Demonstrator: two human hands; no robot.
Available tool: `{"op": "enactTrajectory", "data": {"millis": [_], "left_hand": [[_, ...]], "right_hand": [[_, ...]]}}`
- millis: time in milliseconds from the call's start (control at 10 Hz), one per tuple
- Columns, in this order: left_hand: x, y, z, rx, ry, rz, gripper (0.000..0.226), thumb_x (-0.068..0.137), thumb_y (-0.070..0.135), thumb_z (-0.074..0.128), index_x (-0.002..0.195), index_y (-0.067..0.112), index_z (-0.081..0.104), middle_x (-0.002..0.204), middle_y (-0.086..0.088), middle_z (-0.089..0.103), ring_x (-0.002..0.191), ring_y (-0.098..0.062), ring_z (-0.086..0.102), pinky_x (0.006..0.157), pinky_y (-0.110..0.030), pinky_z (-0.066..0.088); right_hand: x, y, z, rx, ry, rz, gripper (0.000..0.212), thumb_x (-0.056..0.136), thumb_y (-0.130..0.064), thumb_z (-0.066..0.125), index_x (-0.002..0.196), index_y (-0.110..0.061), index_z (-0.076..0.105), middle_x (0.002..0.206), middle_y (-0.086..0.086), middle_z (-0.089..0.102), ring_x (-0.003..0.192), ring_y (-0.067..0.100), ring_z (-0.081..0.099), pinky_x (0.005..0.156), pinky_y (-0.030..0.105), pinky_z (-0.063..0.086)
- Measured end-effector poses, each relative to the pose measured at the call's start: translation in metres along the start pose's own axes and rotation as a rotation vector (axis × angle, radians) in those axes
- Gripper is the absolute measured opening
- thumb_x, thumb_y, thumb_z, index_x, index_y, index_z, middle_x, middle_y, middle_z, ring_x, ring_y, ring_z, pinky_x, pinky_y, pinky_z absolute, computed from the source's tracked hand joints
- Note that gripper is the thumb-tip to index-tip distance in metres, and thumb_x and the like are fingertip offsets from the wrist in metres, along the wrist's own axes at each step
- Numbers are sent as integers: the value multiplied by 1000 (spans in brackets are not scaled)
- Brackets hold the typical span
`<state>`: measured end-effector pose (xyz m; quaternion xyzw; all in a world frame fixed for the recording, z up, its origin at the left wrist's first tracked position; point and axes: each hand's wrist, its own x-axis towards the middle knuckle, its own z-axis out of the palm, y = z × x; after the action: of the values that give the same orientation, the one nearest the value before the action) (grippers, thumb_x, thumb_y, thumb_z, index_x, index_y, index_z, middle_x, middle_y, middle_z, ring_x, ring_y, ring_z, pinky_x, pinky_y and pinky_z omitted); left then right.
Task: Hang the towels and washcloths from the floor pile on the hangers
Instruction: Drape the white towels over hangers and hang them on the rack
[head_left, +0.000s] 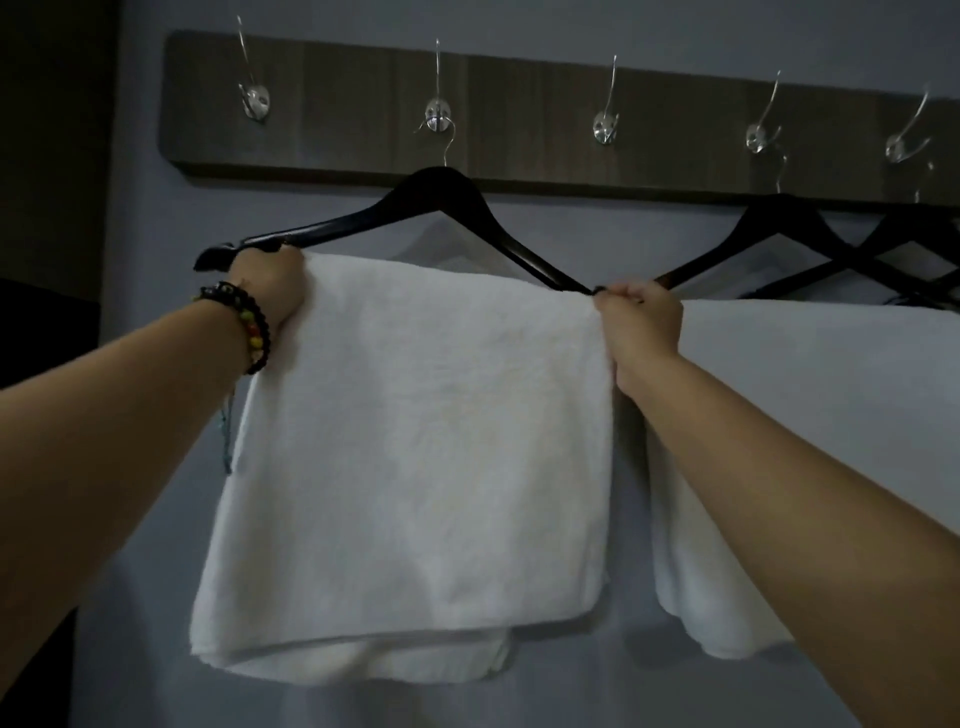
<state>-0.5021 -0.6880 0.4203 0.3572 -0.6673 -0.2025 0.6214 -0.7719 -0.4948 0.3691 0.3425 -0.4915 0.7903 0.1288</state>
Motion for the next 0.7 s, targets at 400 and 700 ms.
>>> {"op": "enactTrajectory", "data": {"millis": [400, 700], "left_hand": [[-71, -6, -29, -127, -44, 4, 44, 81, 60, 64, 93, 18, 68, 86, 2, 69, 69, -14, 66, 55, -23, 49], [-147, -91, -6, -319, -381, -160, 51, 73, 45, 77, 116, 21, 65, 106, -1, 72, 93, -21, 70, 72, -34, 58]], "right_hand": [[-62, 39, -10, 85, -229, 54, 44, 73, -31, 81, 105, -8, 61, 92, 0, 69, 77, 9, 66, 63, 20, 55], [-101, 107, -25, -22, -330, 108, 32, 68, -47, 80, 82, -20, 72, 95, -2, 72, 84, 16, 71, 76, 34, 58]]}}
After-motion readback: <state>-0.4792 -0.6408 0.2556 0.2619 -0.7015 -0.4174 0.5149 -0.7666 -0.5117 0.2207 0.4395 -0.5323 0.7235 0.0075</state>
